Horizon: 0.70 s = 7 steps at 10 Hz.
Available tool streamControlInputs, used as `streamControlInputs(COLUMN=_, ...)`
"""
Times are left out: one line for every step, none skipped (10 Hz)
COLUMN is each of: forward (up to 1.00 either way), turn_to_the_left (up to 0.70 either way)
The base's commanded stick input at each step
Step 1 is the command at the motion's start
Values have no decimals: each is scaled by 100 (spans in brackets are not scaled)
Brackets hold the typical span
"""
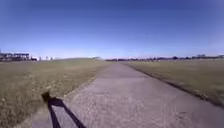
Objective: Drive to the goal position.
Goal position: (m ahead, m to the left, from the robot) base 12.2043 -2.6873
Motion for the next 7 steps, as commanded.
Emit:
streamControlInputs(forward=70, turn_to_the_left=0)
streamControlInputs(forward=70, turn_to_the_left=0)
streamControlInputs(forward=70, turn_to_the_left=0)
streamControlInputs(forward=70, turn_to_the_left=0)
streamControlInputs(forward=70, turn_to_the_left=0)
streamControlInputs(forward=70, turn_to_the_left=0)
streamControlInputs(forward=70, turn_to_the_left=0)
